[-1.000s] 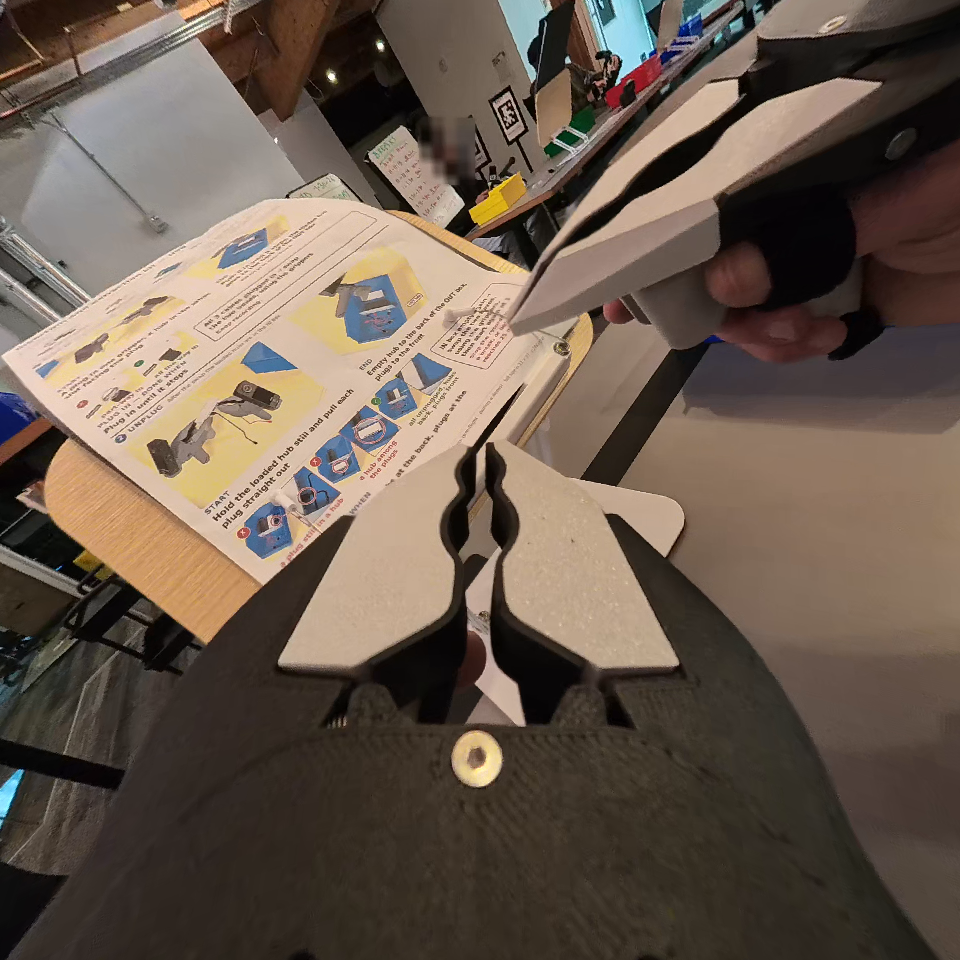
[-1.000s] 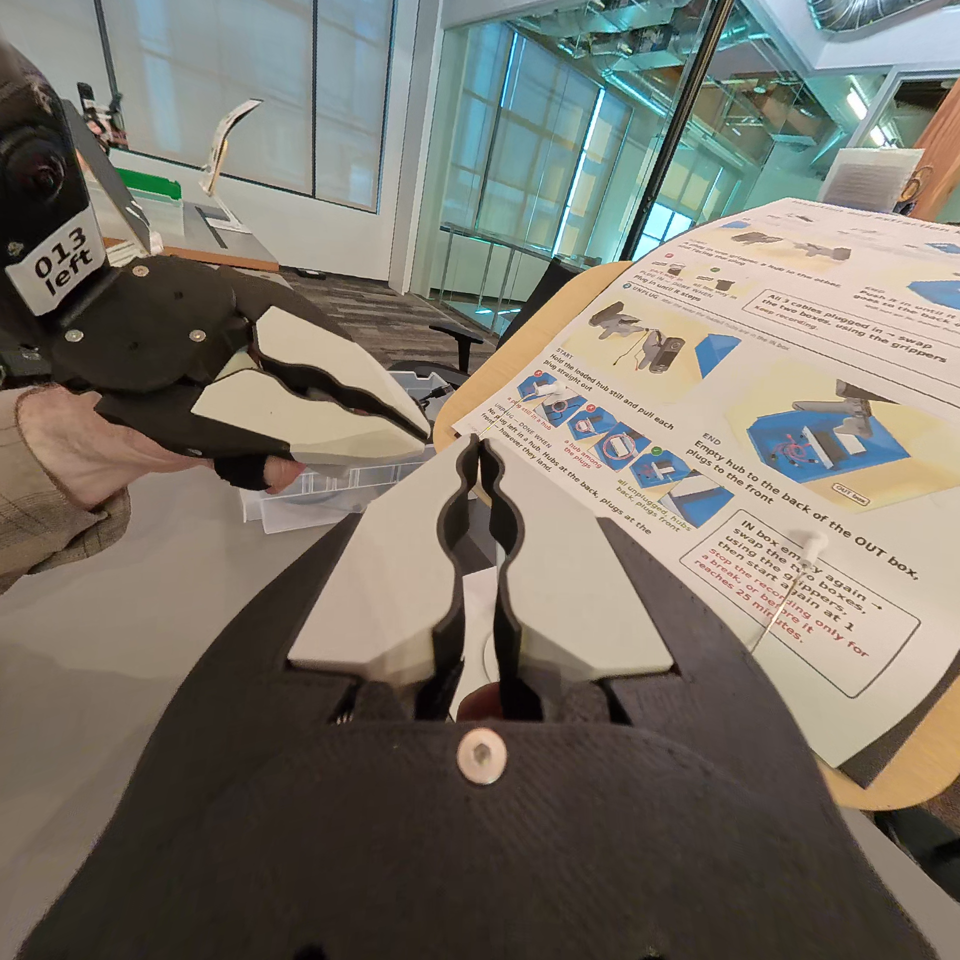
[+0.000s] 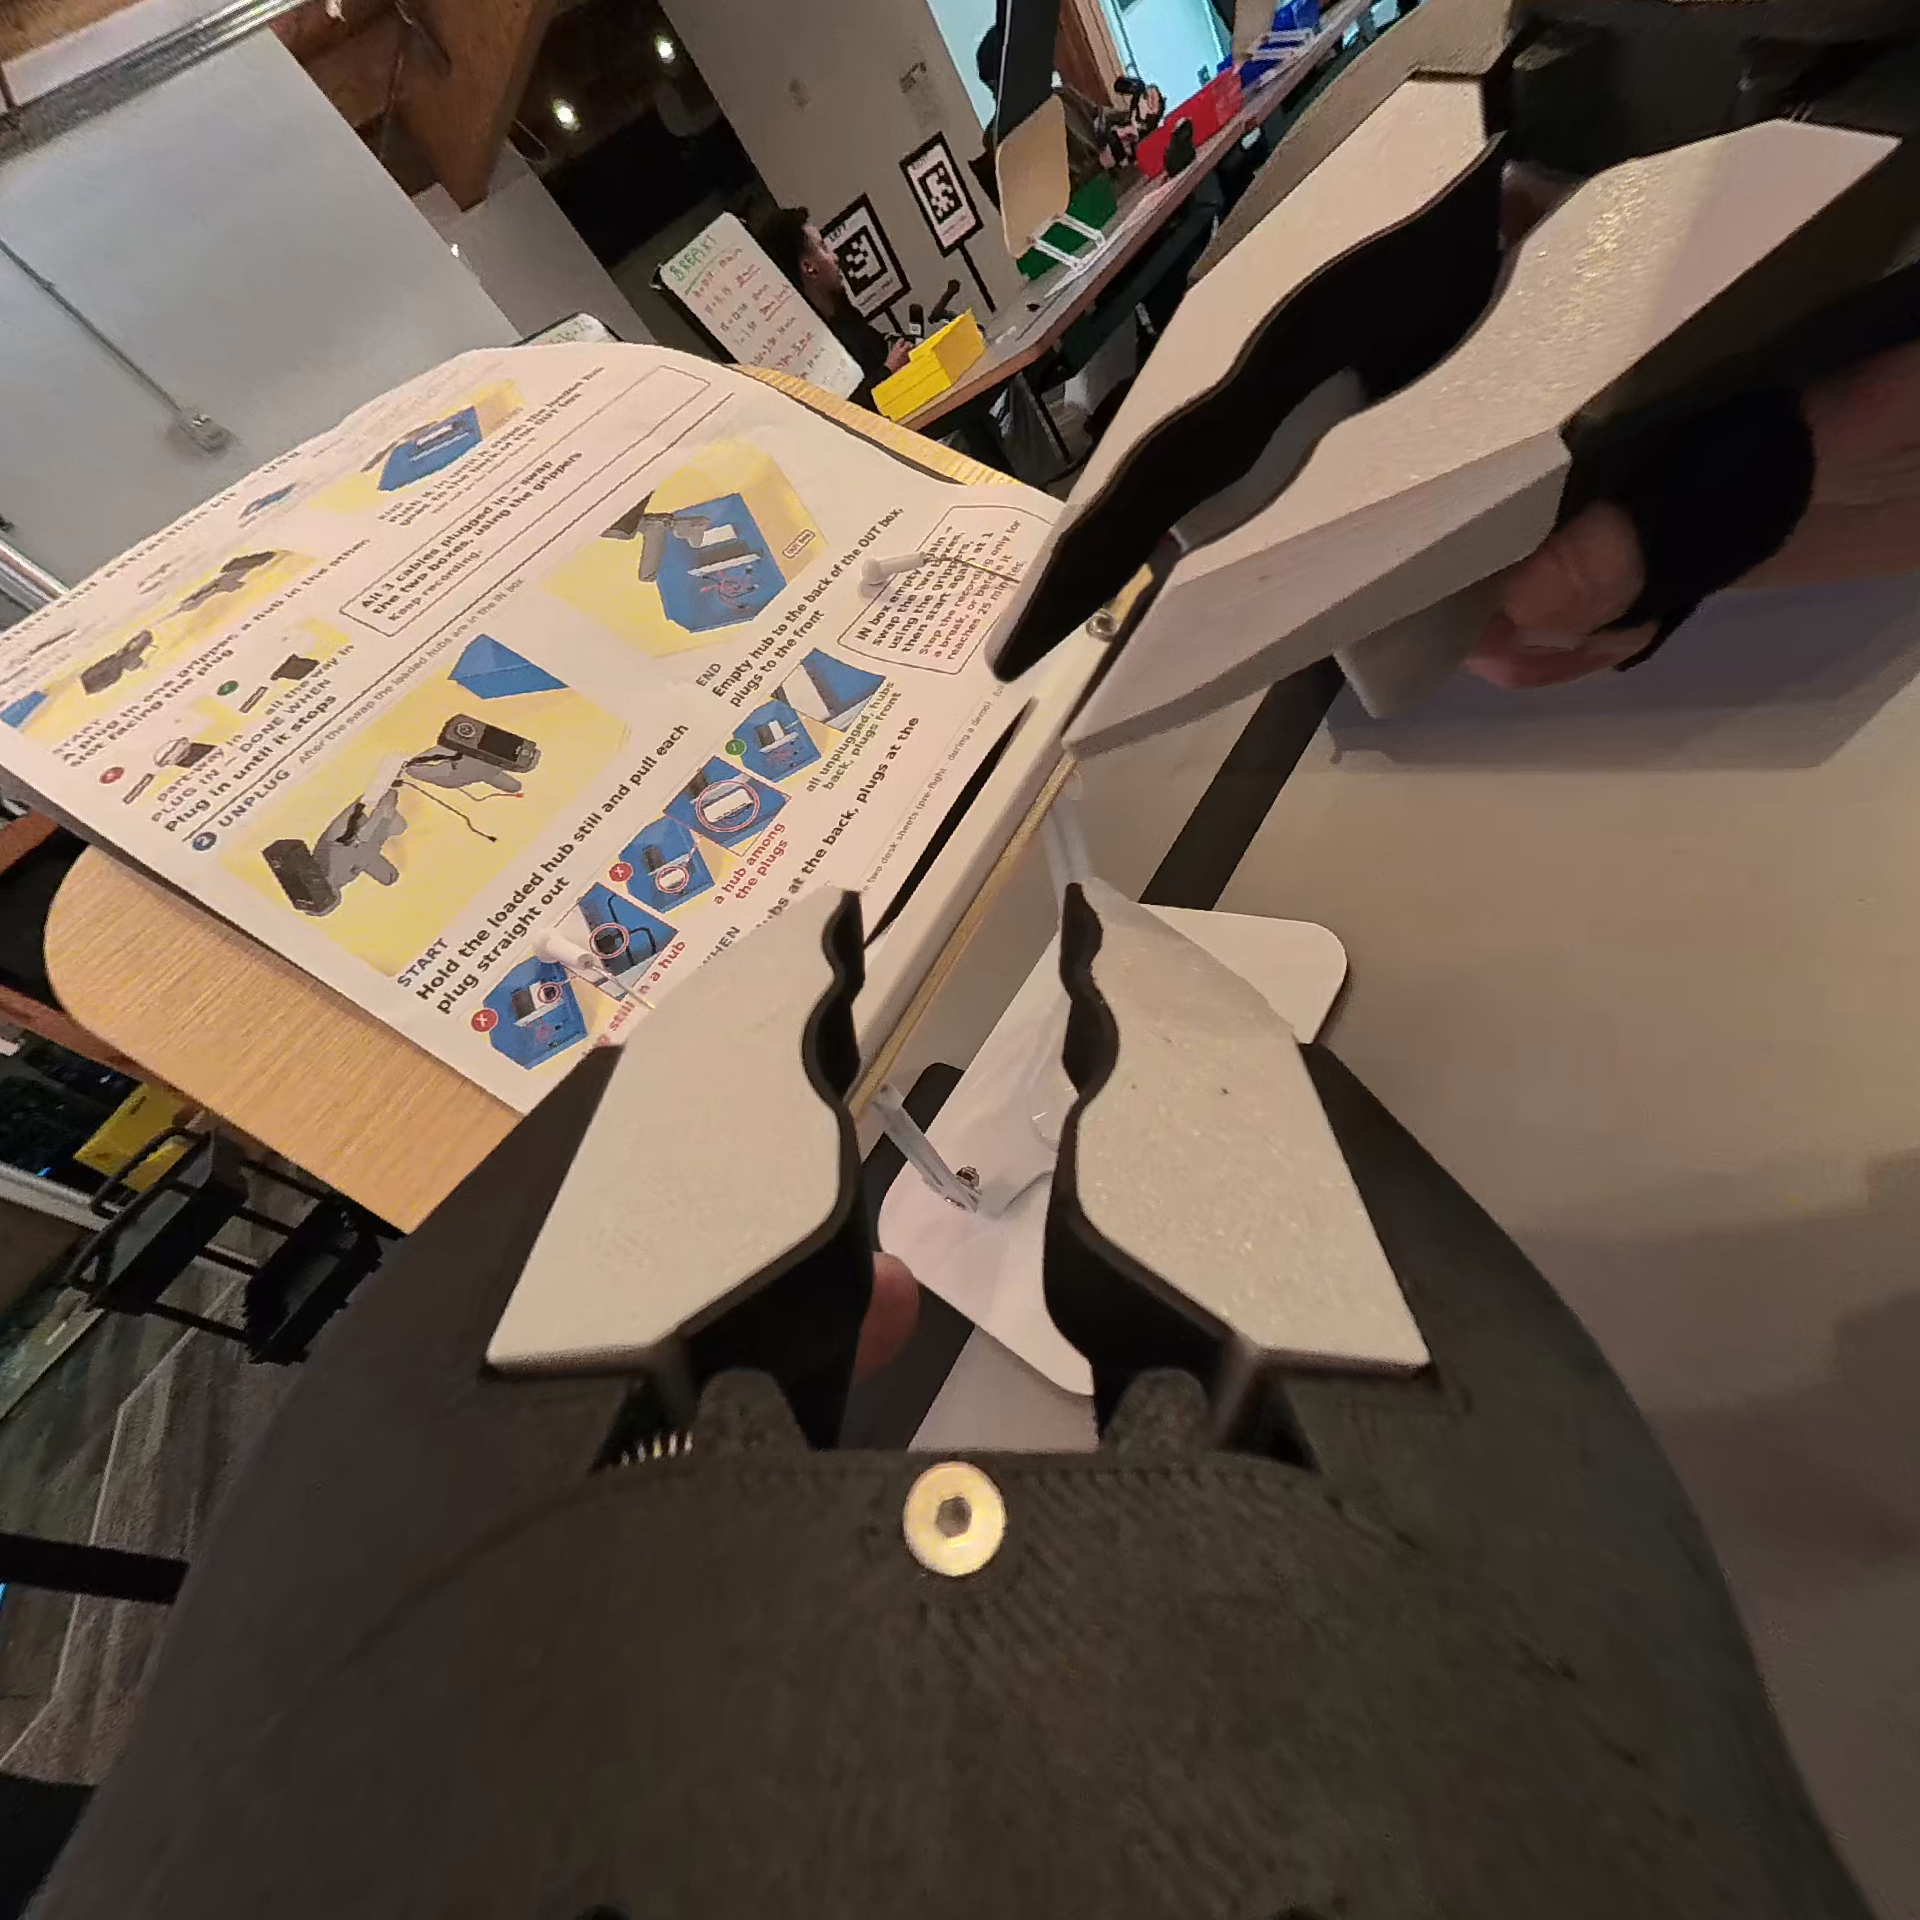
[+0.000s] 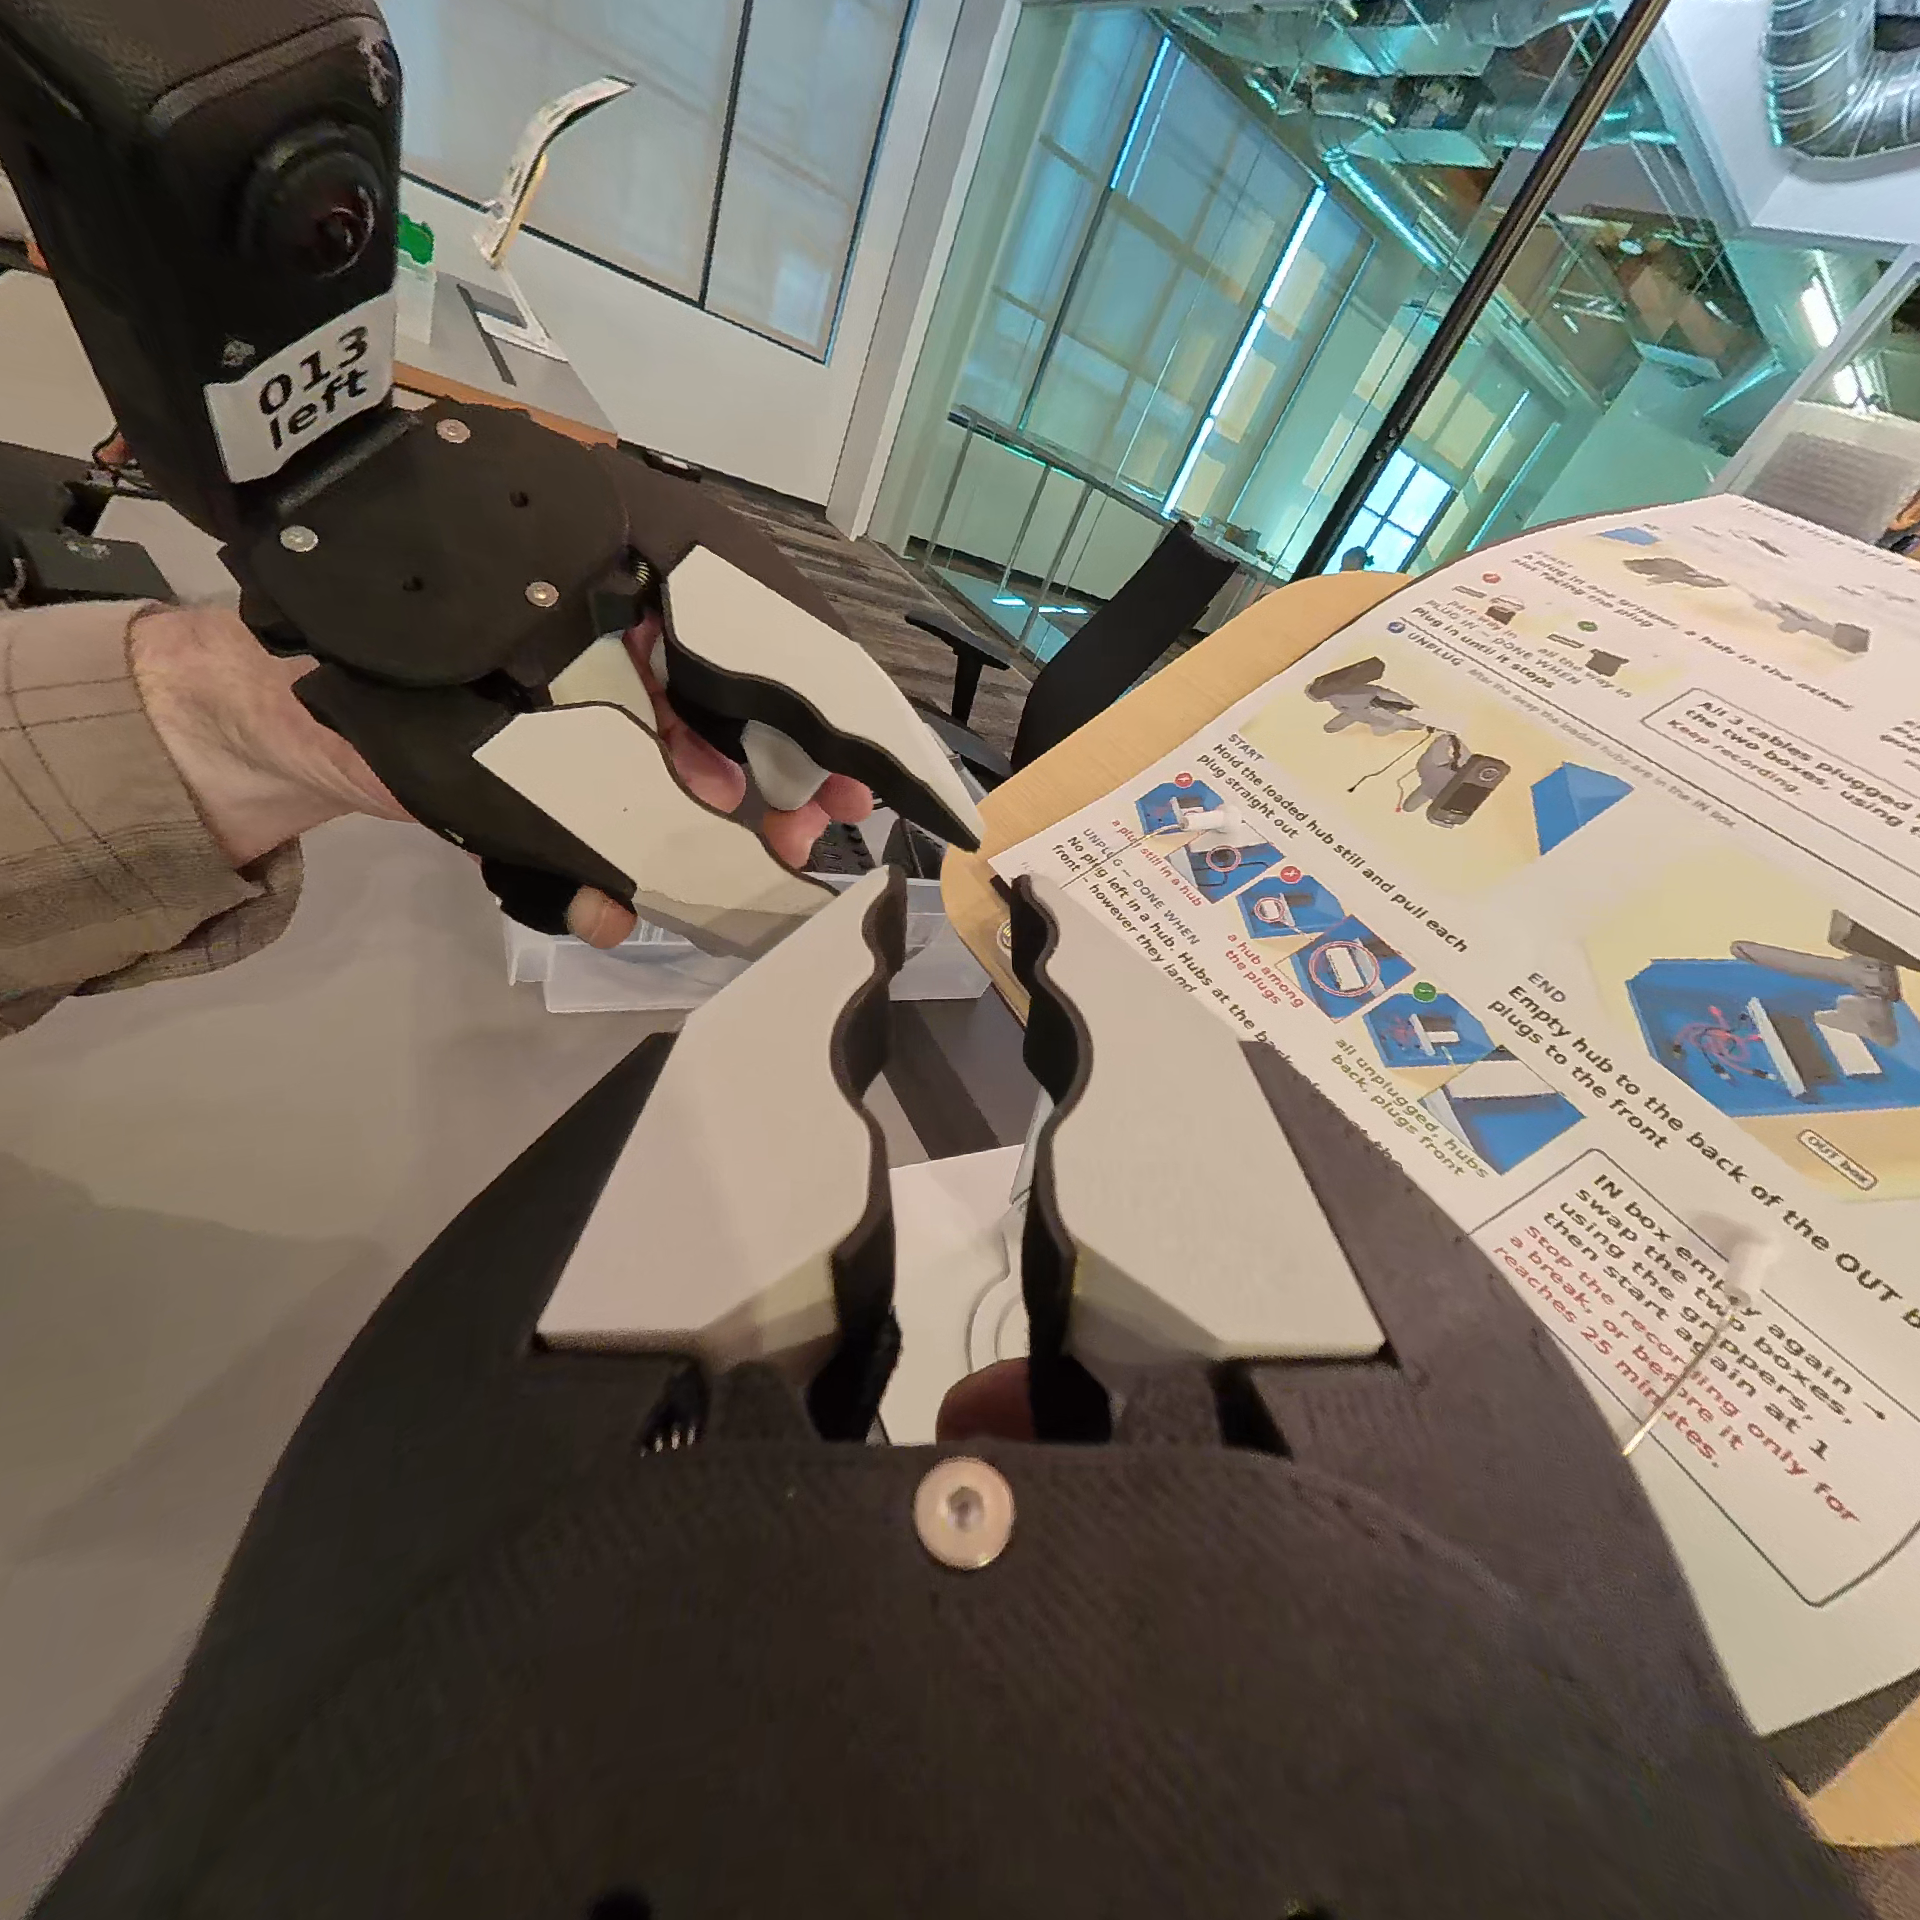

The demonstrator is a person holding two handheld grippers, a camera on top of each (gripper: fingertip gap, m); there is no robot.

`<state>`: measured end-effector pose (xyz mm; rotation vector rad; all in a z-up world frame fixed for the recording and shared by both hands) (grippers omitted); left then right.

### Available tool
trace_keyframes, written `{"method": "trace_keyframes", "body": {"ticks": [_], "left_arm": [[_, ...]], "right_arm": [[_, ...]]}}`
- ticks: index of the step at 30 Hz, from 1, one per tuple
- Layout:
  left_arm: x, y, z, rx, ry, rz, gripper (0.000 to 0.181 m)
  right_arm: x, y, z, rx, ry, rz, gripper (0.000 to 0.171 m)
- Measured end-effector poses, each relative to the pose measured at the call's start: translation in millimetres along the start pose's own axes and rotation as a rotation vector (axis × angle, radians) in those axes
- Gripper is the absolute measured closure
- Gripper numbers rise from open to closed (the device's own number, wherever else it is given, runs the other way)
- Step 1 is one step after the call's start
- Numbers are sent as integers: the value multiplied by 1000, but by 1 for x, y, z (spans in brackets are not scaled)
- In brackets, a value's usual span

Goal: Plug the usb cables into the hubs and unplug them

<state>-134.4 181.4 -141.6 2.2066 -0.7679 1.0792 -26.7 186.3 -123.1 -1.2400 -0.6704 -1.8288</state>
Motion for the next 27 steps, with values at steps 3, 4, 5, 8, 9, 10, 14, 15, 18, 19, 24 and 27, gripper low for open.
{"method": "trace_keyframes", "body": {"ticks": [3, 4, 5, 8, 9, 10, 14, 15, 18, 19, 24, 27], "left_arm": [[-2, -3, 3, -20, -5, -13, 145], [-3, -4, 3, -22, -8, -21, 144], [-4, -4, 4, -24, -10, -23, 144], [-3, -1, 2, -19, -11, -19, 146], [-3, 0, 2, -15, -12, -20, 146], [-3, 0, 1, -12, -12, -20, 147], [-6, 4, -5, 28, -14, -41, 150], [-7, 6, -7, 35, -14, -43, 151], [-9, 10, -12, 67, -9, -53, 154], [-9, 12, -14, 73, -9, -53, 154], [-11, 18, -19, 105, -24, -76, 156], [-13, 24, -26, 144, -14, -91, 154]], "right_arm": [[-1, -1, -3, 15, 14, -1, 150], [-2, -2, -3, 19, 16, -4, 149], [-3, -2, -4, 24, 19, -7, 149], [-4, -3, -5, 21, 35, -18, 149], [-5, -3, -5, 19, 39, -22, 149], [-5, -3, -5, 17, 41, -24, 149], [-5, -3, -3, 7, 43, -30, 150], [-6, -3, -2, 3, 43, -31, 150], [-6, -3, -1, 1, 40, -29, 151], [-5, -3, -1, 0, 39, -29, 151], [-7, -3, 0, -1, 42, -35, 151], [-7, -2, 2, -4, 35, -31, 151]]}}
Point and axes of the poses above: each gripper's, where its closed fingertips meet, y back along the fingers, x out of its top, z = x × y across the jaws, the point moved 6 cm from there along y, back along the fingers, and after that the axes turned 9 degrees about -x, right-handed, at the moved point
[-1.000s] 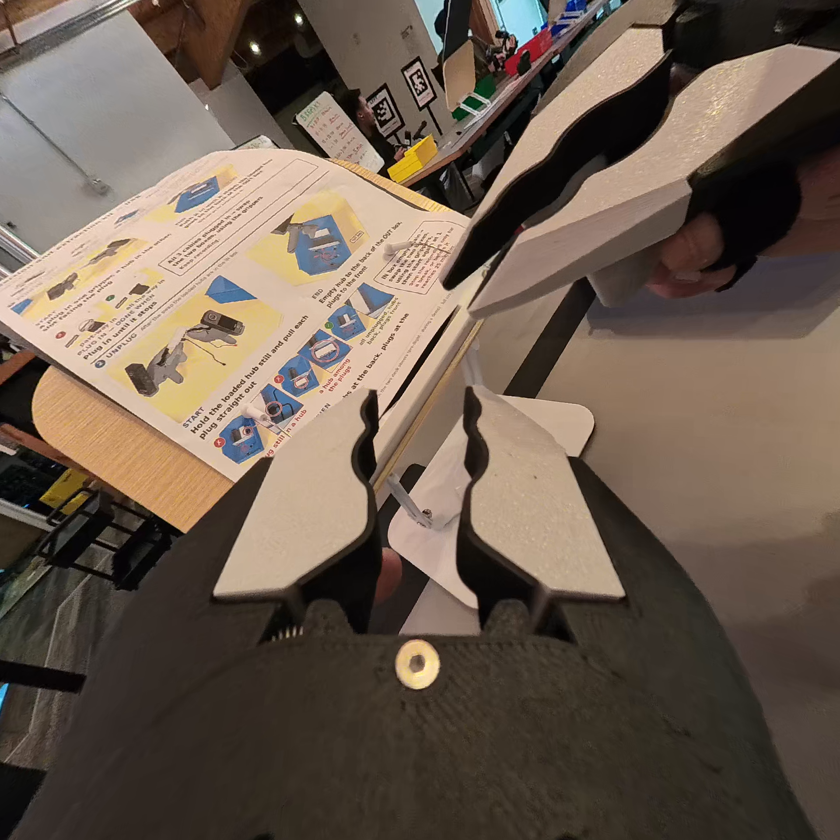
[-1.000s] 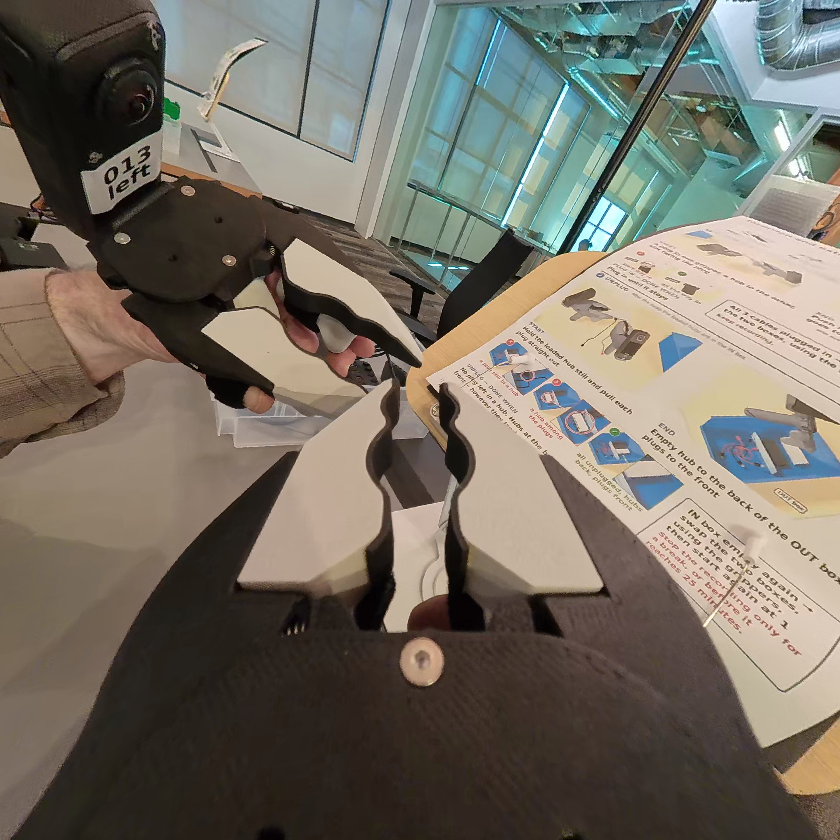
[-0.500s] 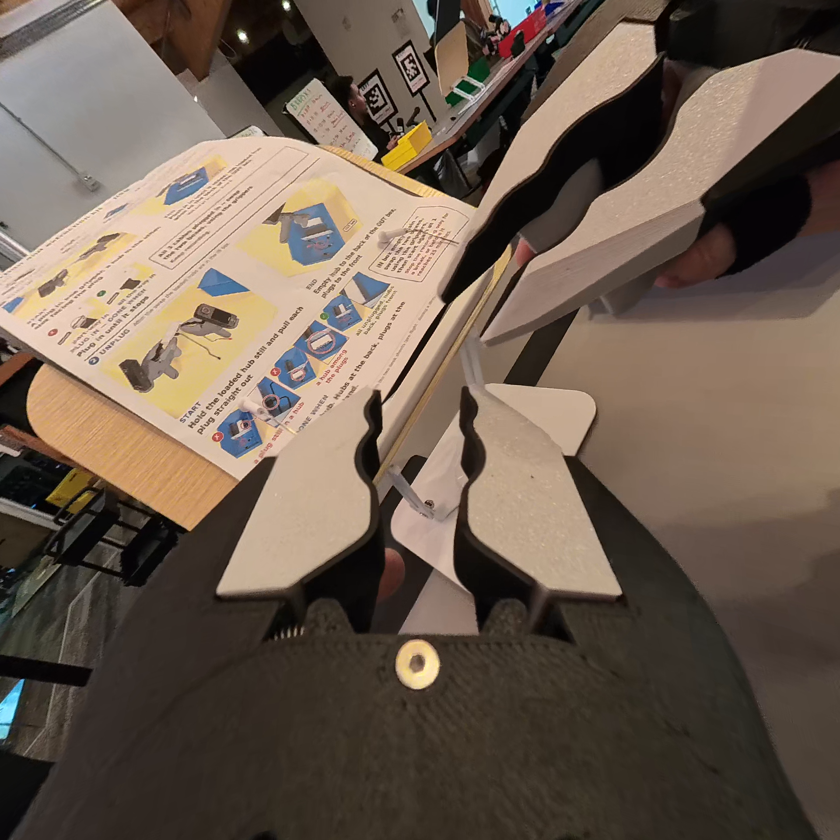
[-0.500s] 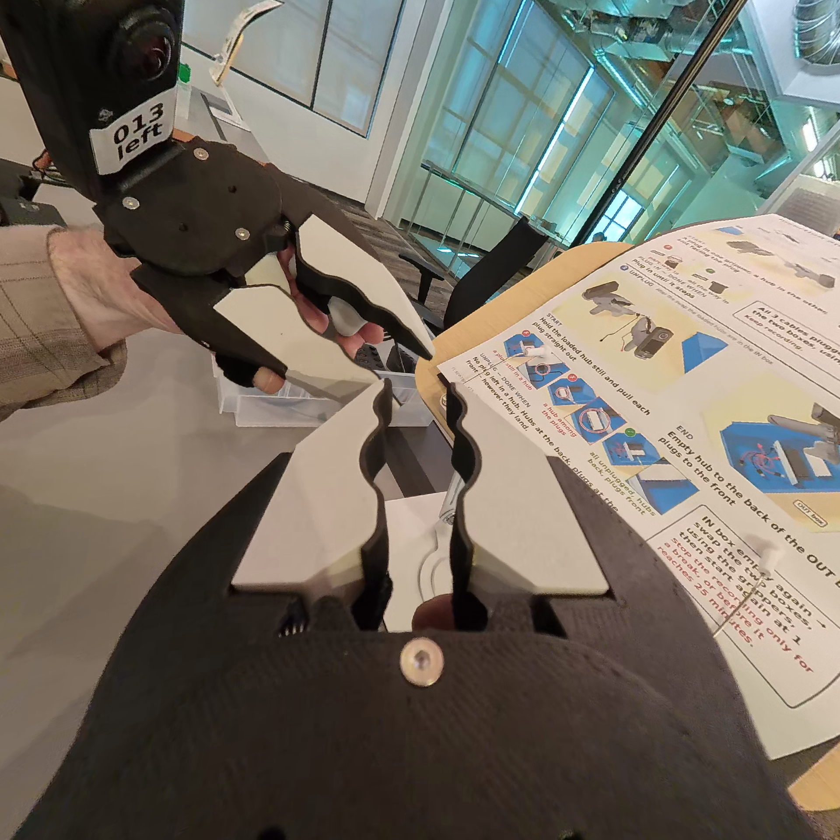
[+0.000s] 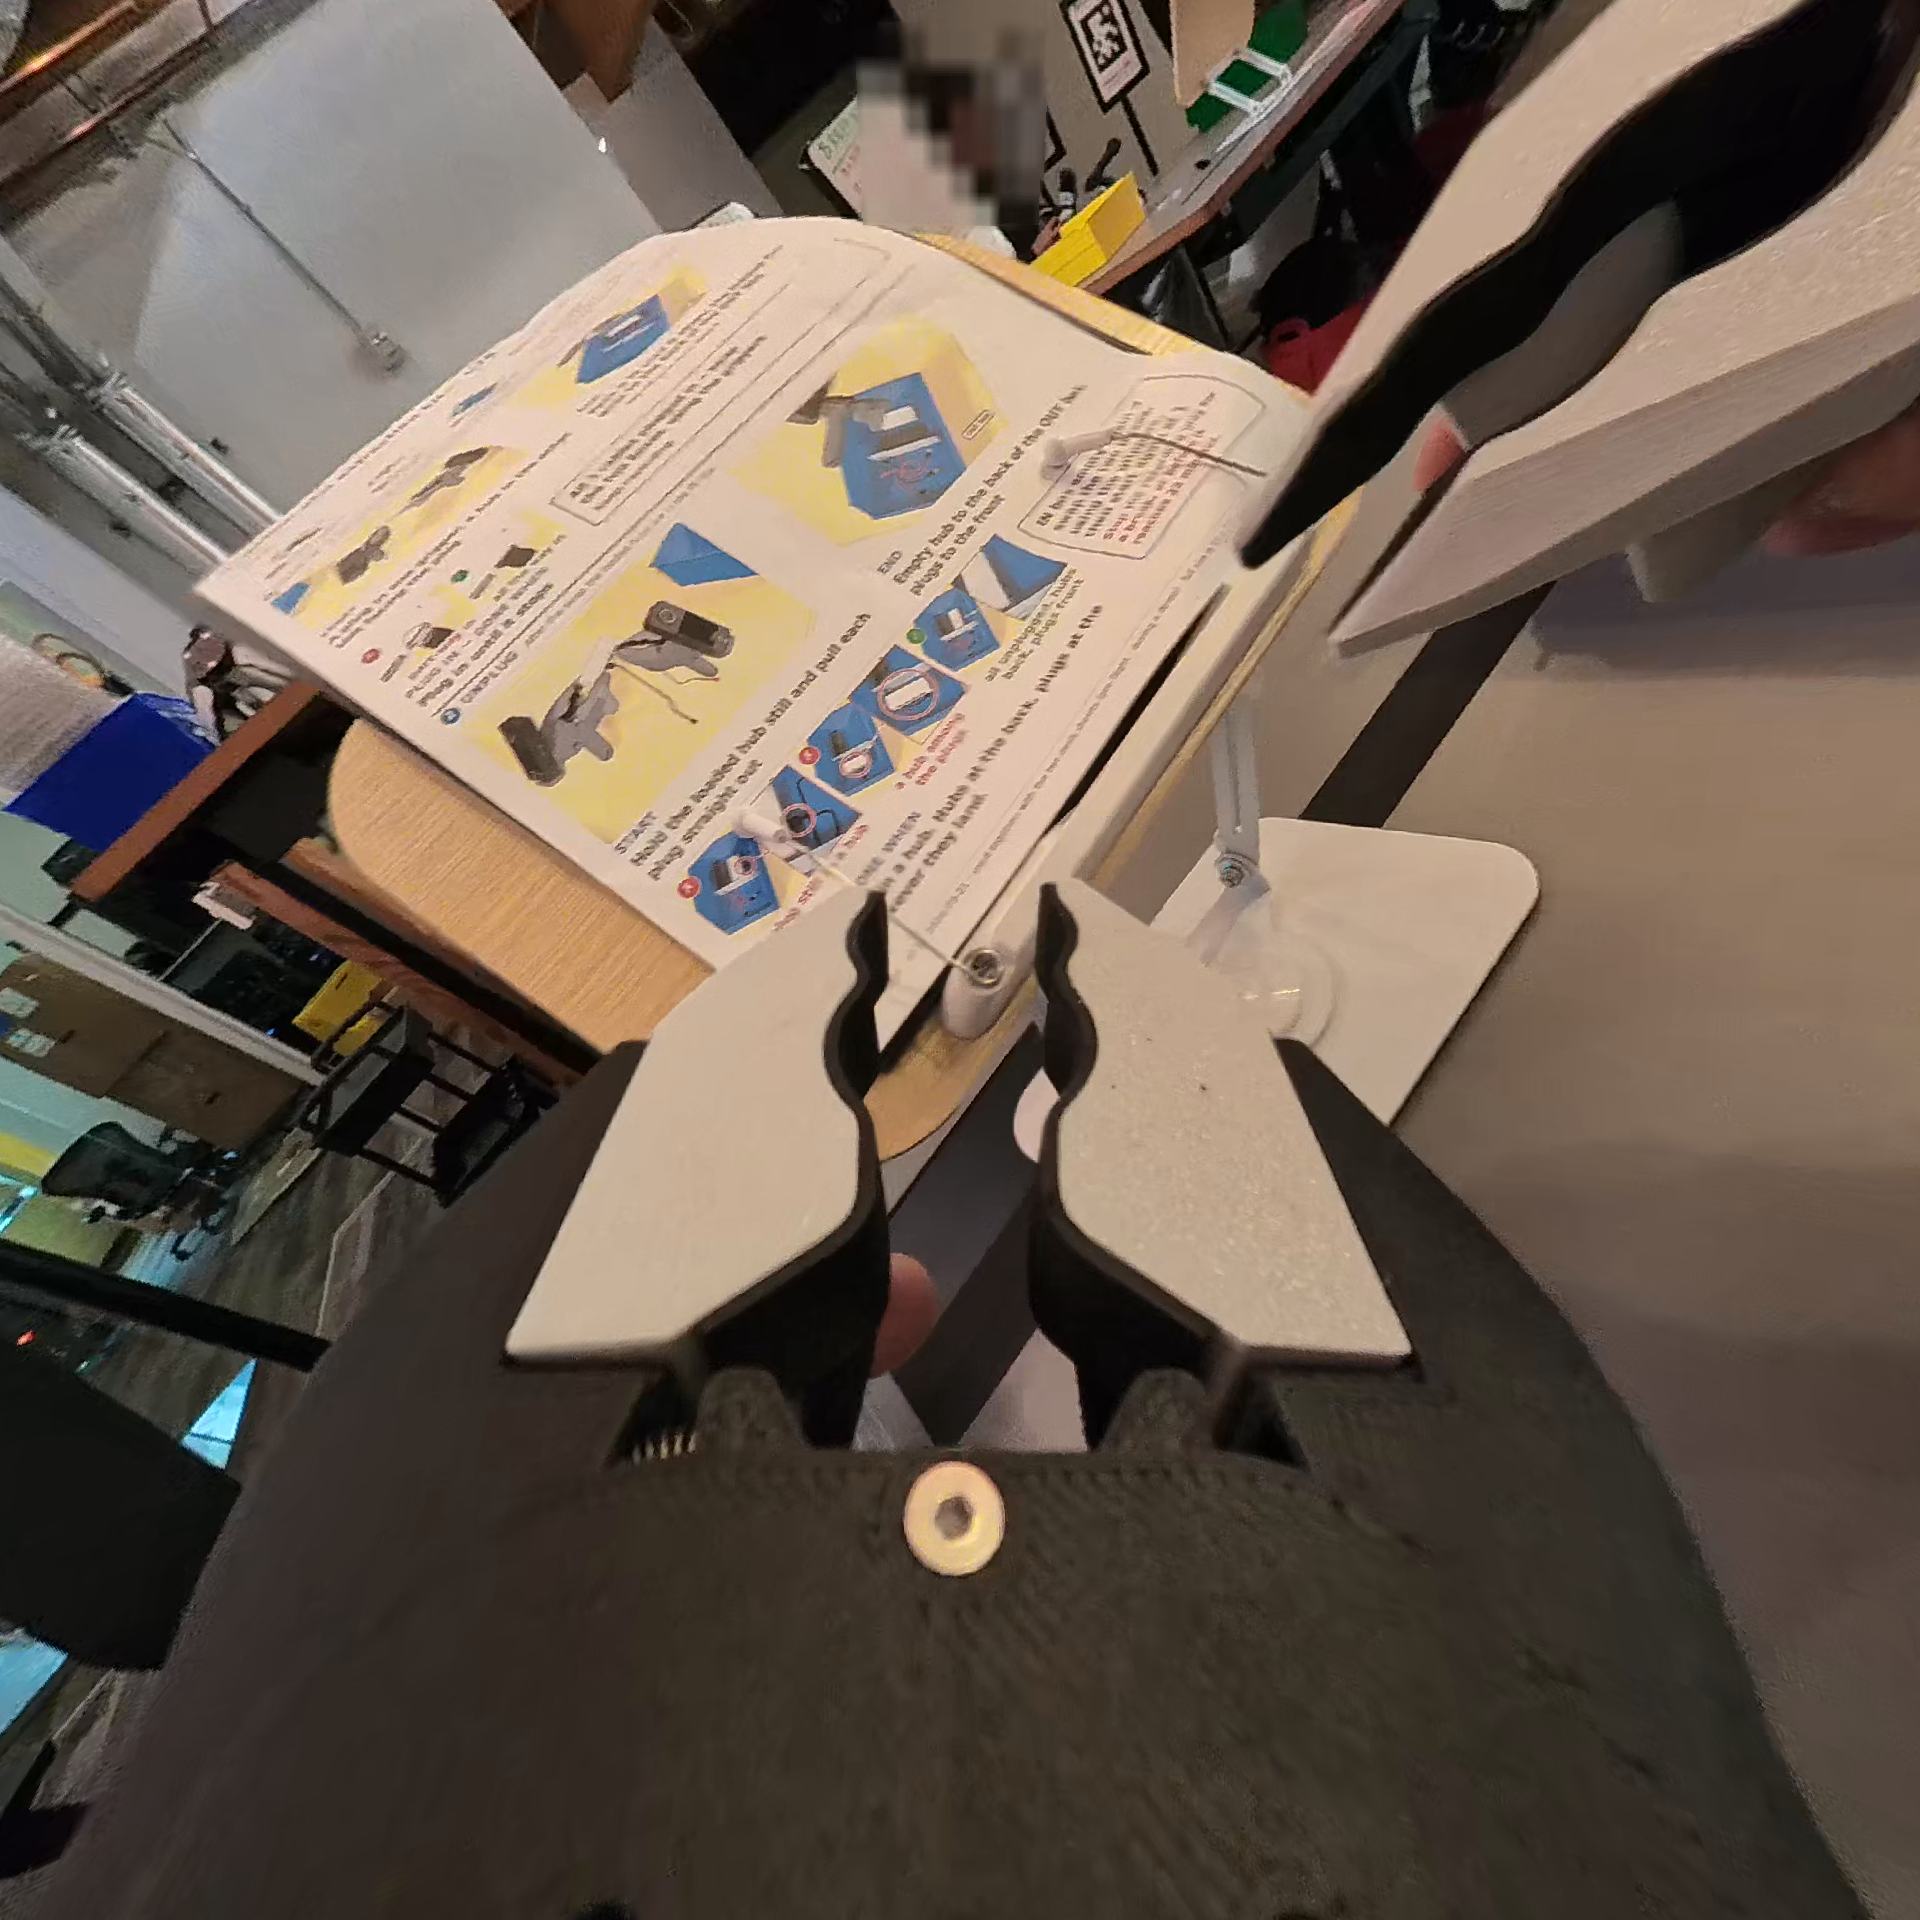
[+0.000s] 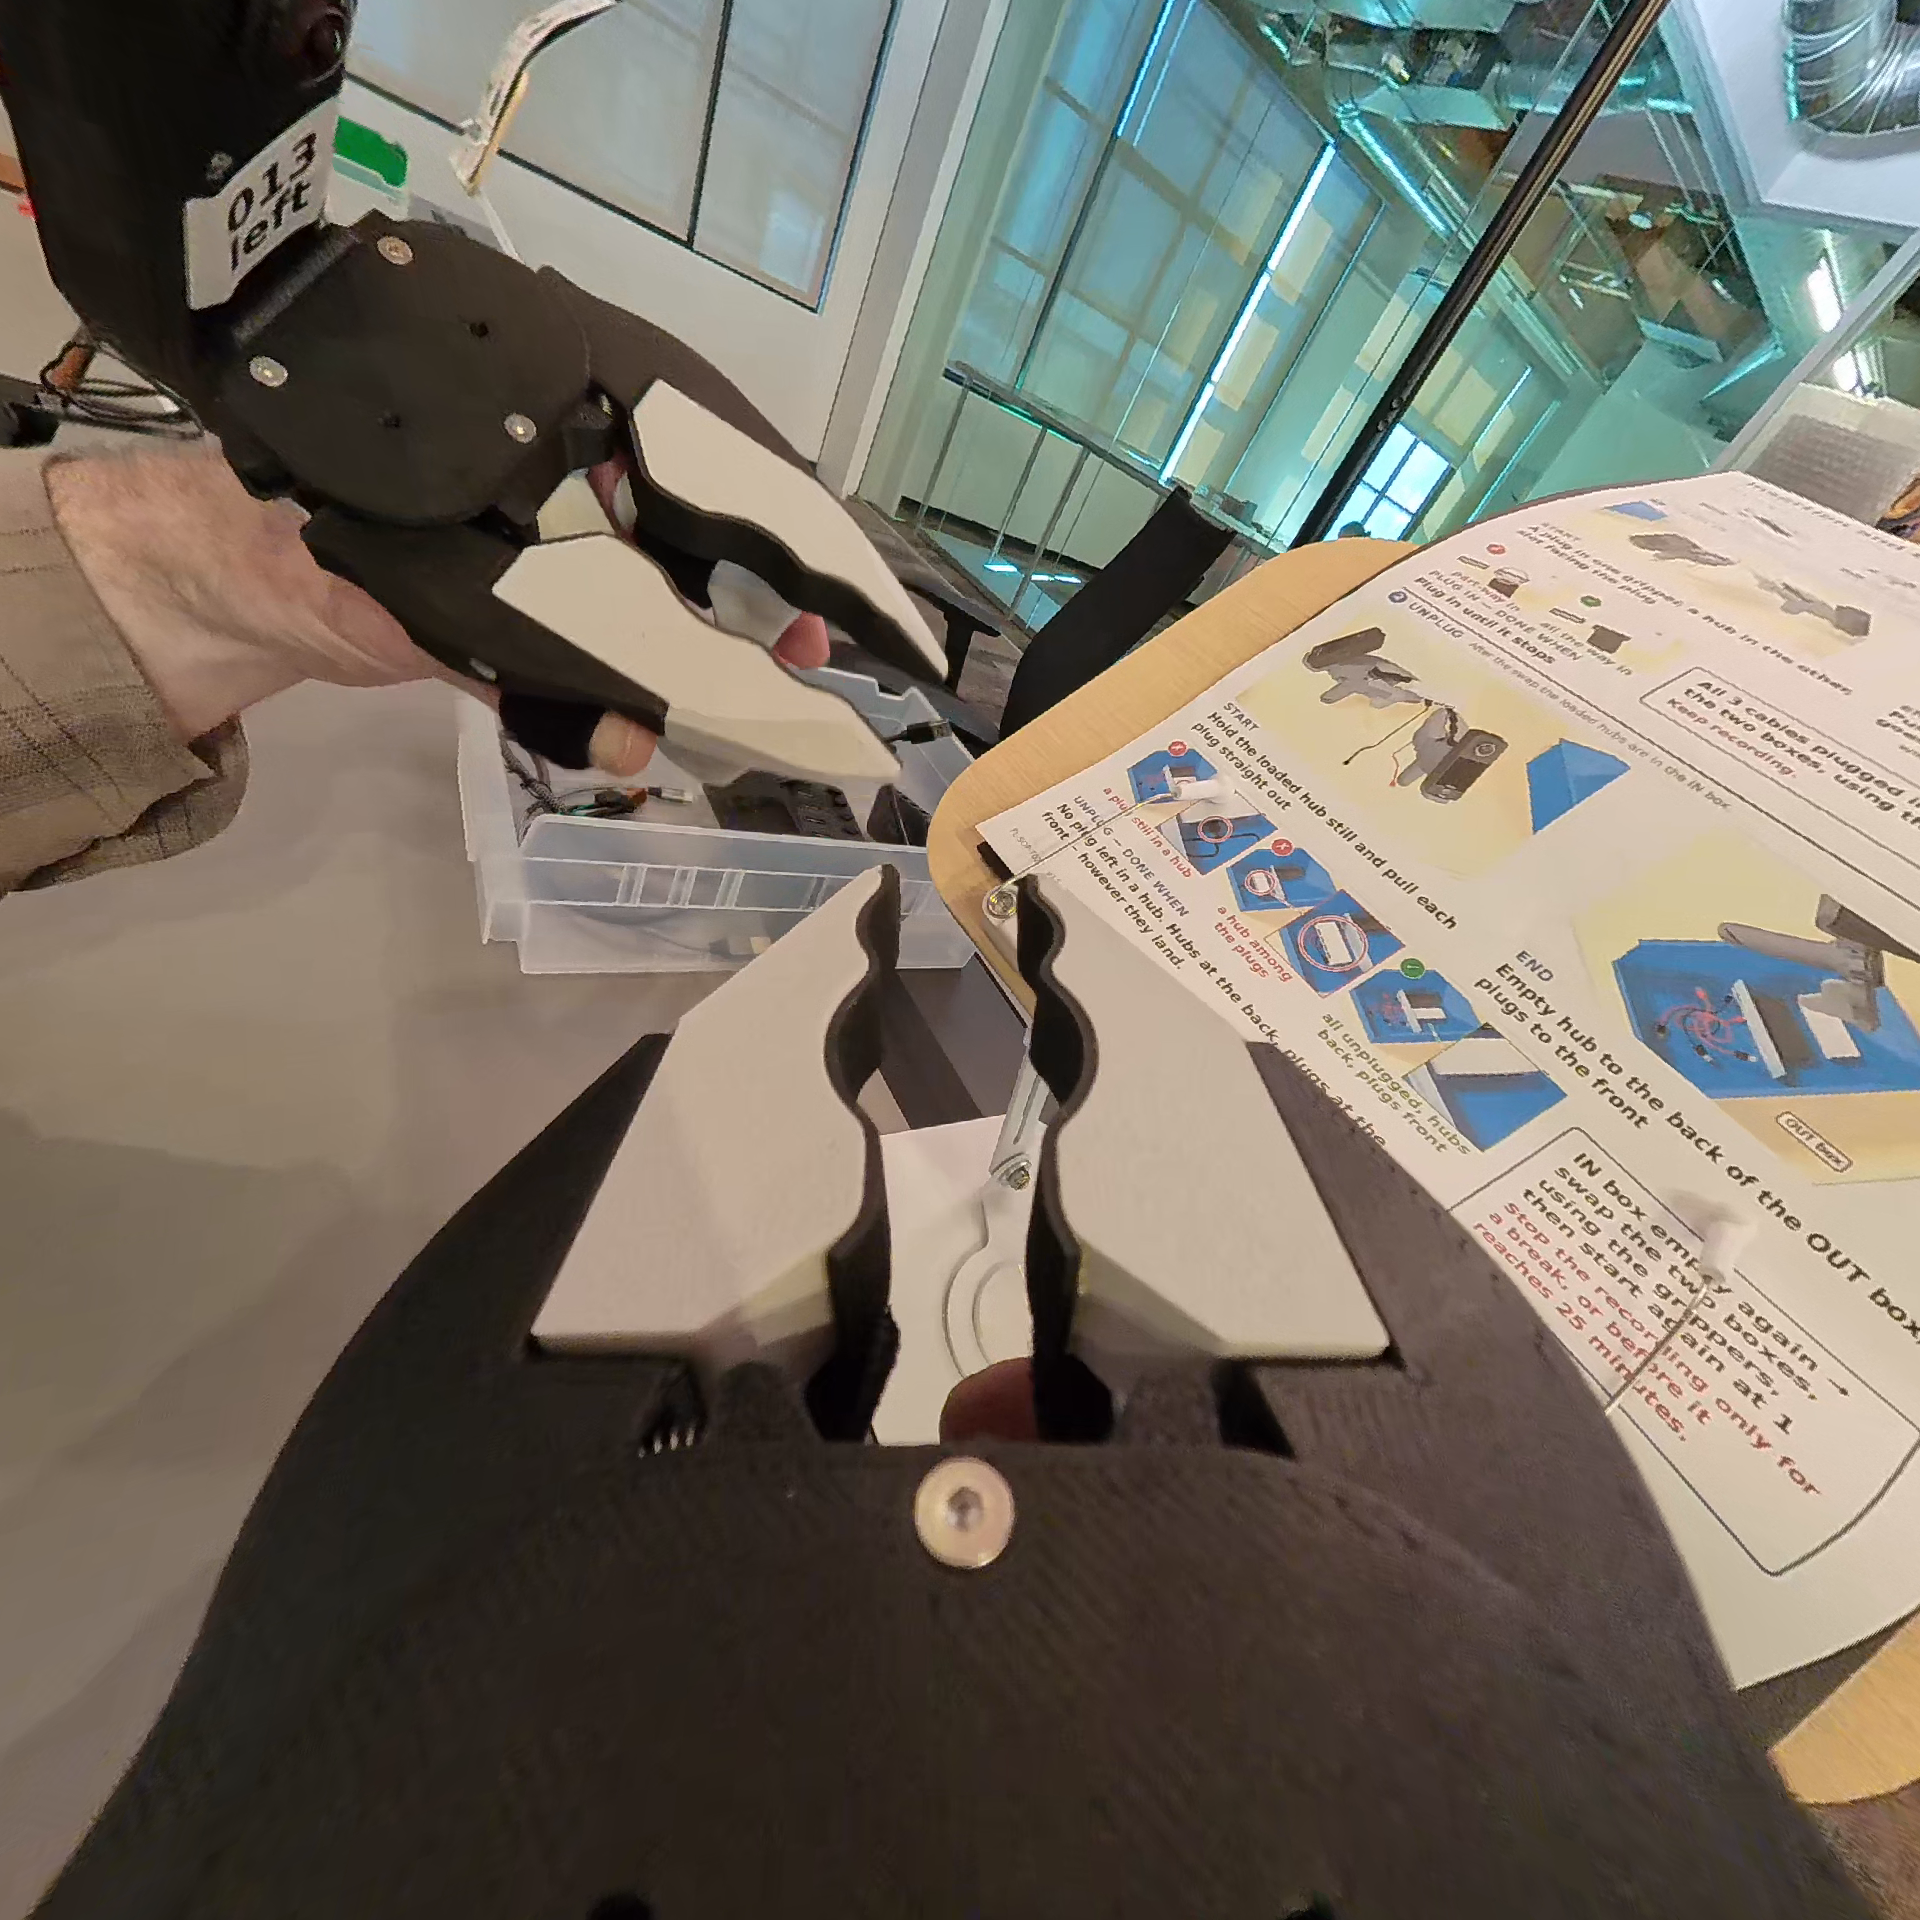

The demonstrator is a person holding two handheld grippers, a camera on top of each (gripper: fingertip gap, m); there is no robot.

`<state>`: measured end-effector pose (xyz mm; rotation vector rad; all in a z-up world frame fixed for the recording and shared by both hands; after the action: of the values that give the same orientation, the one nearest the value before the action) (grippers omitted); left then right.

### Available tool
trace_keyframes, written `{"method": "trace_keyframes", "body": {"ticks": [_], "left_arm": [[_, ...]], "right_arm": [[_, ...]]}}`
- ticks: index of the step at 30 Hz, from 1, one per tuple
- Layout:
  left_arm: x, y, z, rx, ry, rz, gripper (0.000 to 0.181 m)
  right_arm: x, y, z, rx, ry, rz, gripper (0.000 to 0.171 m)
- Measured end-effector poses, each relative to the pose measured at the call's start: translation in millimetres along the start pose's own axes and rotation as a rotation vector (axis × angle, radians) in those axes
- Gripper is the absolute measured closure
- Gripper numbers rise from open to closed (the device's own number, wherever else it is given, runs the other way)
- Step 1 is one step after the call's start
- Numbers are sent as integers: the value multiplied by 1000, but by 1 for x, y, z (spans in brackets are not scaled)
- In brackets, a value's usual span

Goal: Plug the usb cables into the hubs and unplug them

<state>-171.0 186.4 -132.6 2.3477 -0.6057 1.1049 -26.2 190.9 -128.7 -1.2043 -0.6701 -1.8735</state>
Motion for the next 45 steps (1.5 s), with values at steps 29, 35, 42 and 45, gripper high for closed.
{"method": "trace_keyframes", "body": {"ticks": [29, 35, 42, 45], "left_arm": [[-86, 64, -93, 98, -98, -453, 135], [-114, 60, -93, 22, -88, -525, 121], [-136, 58, -97, -14, -78, -565, 119], [-141, 58, -98, -21, -89, -576, 119]], "right_arm": [[-5, 9, 13, -15, 28, -49, 152], [-9, 6, 10, -1, 32, -67, 152], [-14, 3, 6, 9, 56, -92, 152], [-15, 1, 4, 15, 66, -100, 152]]}}
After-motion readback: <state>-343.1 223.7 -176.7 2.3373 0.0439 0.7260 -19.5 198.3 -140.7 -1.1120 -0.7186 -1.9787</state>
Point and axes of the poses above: each gripper's, where its closed fingertips meet, y back along the fingers, x out of its top, z = x × y across the jaws, the point moved 6 cm from there along y, back along the fingers, and after that the axes turned 9 degrees about -x, right-handed, at the moved point
